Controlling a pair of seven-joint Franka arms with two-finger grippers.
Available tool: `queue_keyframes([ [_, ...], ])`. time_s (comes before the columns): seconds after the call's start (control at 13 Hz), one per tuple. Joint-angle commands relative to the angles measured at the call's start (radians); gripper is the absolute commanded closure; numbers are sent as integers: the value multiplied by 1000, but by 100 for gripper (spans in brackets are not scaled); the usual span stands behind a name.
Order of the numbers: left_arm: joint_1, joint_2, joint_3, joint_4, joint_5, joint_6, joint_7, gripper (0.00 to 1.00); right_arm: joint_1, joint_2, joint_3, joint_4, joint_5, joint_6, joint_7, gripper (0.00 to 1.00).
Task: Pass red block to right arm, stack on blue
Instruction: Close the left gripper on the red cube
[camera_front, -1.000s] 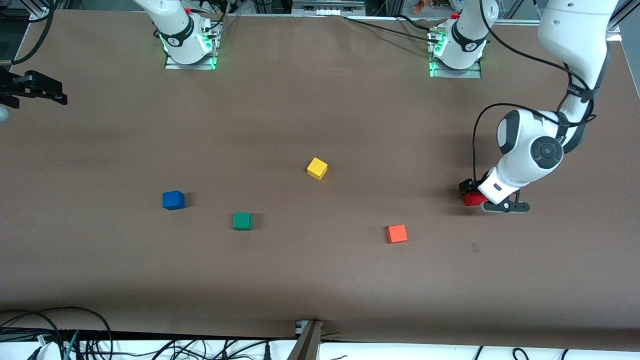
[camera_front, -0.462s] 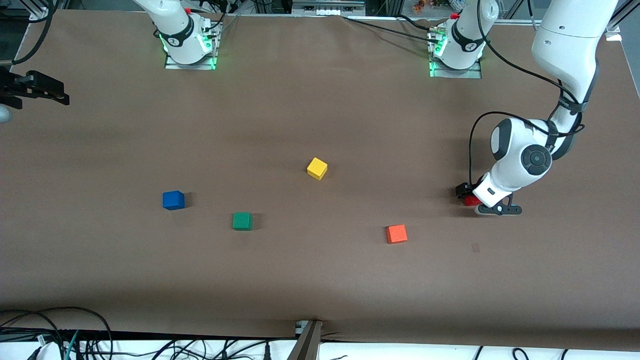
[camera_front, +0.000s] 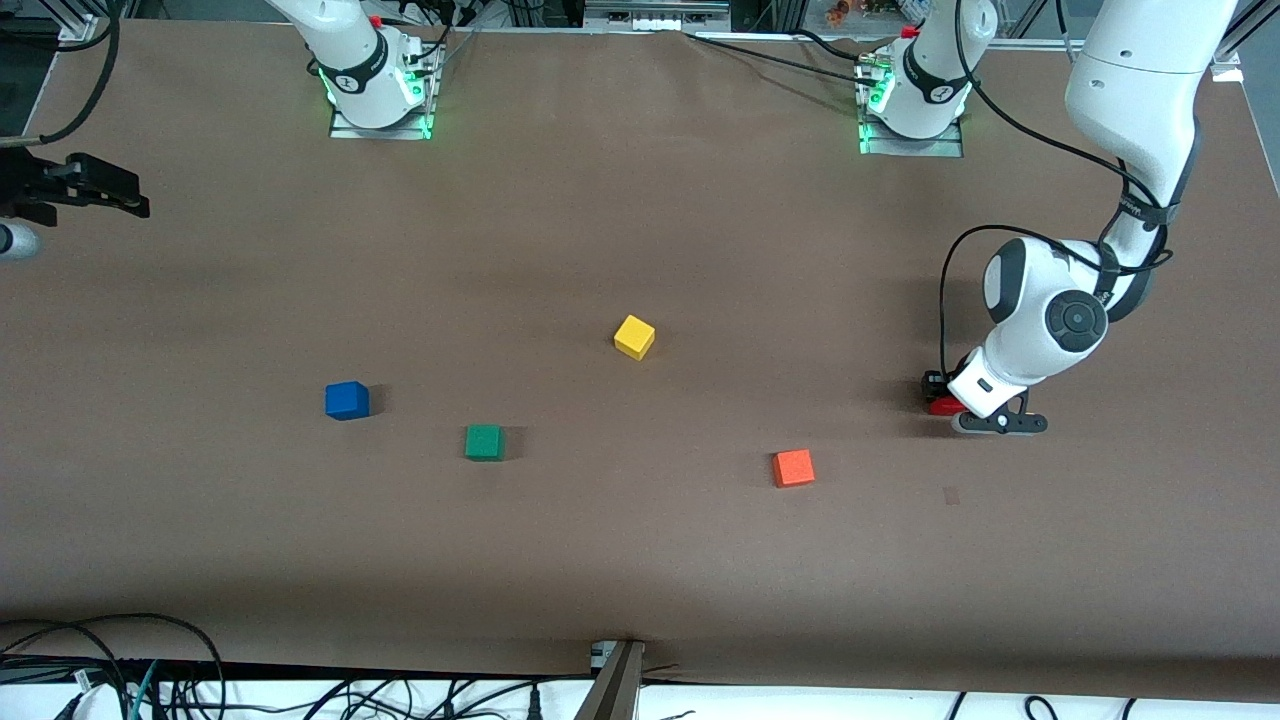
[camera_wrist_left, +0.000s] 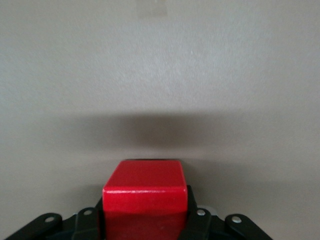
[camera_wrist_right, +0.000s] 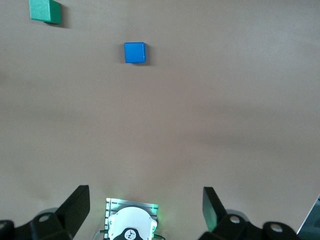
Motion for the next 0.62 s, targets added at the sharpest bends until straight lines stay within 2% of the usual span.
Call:
queue_keyframes([
  [0.0,10,-46,-7,97,24,-169,12,97,1,26,3,11,19,2,3,0],
  [0.23,6,-129,-25,108,21,-205,100,95,-9,46,-4,12,86,1,-6,0],
  [0.54,9,-236,-122,124,-2,-205,272,94,-14,77,-7,12,135,2,-10,0],
])
